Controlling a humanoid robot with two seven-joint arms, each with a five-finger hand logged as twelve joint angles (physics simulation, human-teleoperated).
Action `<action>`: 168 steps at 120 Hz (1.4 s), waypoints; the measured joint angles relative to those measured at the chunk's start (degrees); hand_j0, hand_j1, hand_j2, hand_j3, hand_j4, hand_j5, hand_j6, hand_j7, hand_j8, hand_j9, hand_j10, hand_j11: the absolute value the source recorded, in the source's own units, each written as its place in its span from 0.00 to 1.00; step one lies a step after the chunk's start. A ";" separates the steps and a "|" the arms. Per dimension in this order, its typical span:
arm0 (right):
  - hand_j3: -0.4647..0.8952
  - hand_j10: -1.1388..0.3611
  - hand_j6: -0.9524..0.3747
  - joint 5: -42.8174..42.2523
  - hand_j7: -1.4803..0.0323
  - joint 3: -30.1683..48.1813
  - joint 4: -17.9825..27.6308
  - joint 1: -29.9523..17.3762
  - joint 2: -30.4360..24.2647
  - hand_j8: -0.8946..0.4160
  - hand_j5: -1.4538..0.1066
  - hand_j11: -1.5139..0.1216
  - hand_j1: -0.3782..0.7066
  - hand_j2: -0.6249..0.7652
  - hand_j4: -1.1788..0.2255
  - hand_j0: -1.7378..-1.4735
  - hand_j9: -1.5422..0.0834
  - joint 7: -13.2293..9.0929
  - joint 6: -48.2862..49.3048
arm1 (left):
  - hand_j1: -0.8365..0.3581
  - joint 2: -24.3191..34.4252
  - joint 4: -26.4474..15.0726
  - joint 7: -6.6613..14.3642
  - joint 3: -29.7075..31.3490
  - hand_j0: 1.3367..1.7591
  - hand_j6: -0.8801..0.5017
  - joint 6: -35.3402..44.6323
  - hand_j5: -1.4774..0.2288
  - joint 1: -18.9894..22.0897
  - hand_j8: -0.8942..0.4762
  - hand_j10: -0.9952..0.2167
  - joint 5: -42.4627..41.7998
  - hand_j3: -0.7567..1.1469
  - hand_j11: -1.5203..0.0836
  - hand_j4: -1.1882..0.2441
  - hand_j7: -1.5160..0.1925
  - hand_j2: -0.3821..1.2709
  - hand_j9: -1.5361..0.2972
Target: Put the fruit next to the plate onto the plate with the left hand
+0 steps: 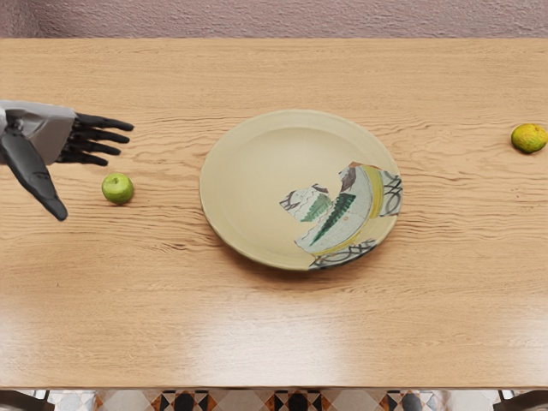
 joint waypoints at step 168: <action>0.34 0.74 0.70 0.02 0.96 0.10 -1.27 0.00 0.00 0.67 0.91 0.91 0.05 0.45 0.82 0.30 0.93 -0.01 -0.24 | 0.99 -21.34 7.24 0.00 12.67 0.76 0.63 17.36 0.86 -0.19 0.65 0.82 51.27 0.40 0.95 0.83 0.89 0.23 0.84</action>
